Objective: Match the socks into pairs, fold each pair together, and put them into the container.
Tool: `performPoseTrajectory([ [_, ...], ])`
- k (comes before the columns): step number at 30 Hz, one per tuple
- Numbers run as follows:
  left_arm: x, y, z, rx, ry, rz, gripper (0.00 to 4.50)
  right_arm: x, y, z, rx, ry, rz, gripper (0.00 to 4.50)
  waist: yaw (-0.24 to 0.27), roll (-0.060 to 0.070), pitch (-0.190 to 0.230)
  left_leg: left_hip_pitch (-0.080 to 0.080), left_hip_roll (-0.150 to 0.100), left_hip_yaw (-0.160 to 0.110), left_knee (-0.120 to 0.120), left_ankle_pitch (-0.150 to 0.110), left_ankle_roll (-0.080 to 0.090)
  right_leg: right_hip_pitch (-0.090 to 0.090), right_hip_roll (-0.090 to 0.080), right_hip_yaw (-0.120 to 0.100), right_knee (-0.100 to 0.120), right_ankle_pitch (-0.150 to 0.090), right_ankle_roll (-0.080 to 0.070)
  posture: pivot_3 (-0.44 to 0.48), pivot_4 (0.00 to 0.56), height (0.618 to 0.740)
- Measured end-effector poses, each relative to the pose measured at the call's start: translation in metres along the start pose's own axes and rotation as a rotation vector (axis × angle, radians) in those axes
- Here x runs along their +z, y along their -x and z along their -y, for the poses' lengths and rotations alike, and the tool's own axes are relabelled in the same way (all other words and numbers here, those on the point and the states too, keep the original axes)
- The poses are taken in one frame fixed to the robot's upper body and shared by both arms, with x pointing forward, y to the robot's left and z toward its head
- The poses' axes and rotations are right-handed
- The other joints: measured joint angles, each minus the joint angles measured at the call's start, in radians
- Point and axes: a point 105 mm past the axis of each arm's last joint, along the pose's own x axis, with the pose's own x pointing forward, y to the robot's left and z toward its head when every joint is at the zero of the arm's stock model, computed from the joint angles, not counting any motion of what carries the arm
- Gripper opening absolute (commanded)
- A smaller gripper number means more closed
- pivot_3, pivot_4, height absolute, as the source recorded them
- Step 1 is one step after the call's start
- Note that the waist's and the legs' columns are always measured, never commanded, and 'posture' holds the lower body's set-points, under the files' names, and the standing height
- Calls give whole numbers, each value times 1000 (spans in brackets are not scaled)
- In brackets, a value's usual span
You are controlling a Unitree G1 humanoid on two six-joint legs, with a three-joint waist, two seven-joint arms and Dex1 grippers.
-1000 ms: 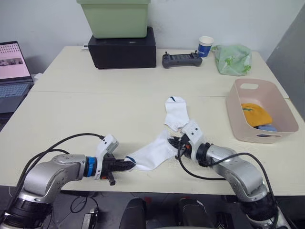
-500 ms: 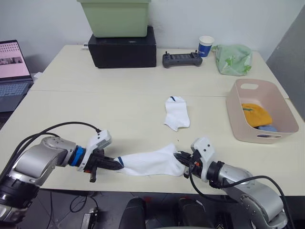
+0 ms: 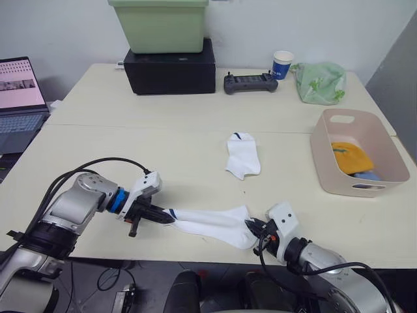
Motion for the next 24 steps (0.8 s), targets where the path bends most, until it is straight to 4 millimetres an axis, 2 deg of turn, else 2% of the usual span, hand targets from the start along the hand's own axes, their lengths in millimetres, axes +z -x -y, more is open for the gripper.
performPoseTrajectory([
  [1, 0, 0, 0, 0, 5, 2, 0, 0, 0, 0, -3, -1, 2, 702, 0, 1, -1, 0, 0, 0, 0, 0, 0, 0, 0, 0, 0, 0, 0, 0, 150, 735],
  [4, -2, 0, 1, 1, -22, -1, 625, 1, 2, 7, -36, 0, 4, 1789, 0, 2, -5, 0, 0, 0, 0, 0, 0, 0, 0, 0, 0, 0, 0, 0, 150, 735],
  [6, -4, -1, 4, 1, -53, 8, 1156, 1, 4, 14, -61, 4, 4, 2508, 0, 5, -8, 0, 0, 0, 0, 0, 0, 0, 0, 1, 0, 0, 0, 0, 150, 735],
  [11, -7, 5, 4, 30, -57, 41, 2563, -1, 6, 14, -41, 15, -5, 4389, -2, 6, -11, 2, 0, 0, 0, 0, 0, 1, 1, 0, 0, 0, 0, 0, 150, 735],
  [12, -9, 7, 5, 38, -53, 50, 2839, 0, 7, 14, -35, 24, -3, 4500, -3, 6, -12, 2, 0, 0, -1, 0, 0, 1, 1, 0, 0, 0, 0, 0, 150, 735],
  [17, -16, 19, 8, 77, -52, 58, 4311, 2, 14, 26, -49, 90, -12, 4500, -3, 6, -12, 2, 1, 0, -1, 0, 0, 1, 1, 0, 0, 0, 0, 0, 150, 735],
  [18, -18, 23, 8, 92, -48, 54, 4468, 4, 16, 28, -44, 104, -10, 4500, -3, 6, -12, 2, 1, 0, -1, 0, 0, 1, 1, 0, 0, 0, 0, 0, 150, 735],
  [21, -23, 34, 7, 137, -30, 53, 4468, 10, 19, 34, -36, 156, -6, 4500, -11, 5, -11, 3, 1, 0, -1, 0, 0, 0, 2, 1, 1, 0, 0, 0, 150, 735],
  [24, -23, 43, 2, 214, 18, 113, 4468, 24, 20, 42, -36, 242, 17, 4500, -14, 3, -10, 2, 1, -1, -1, 0, 0, -1, 2, -1, 1, -1, -1, 0, 150, 735],
])
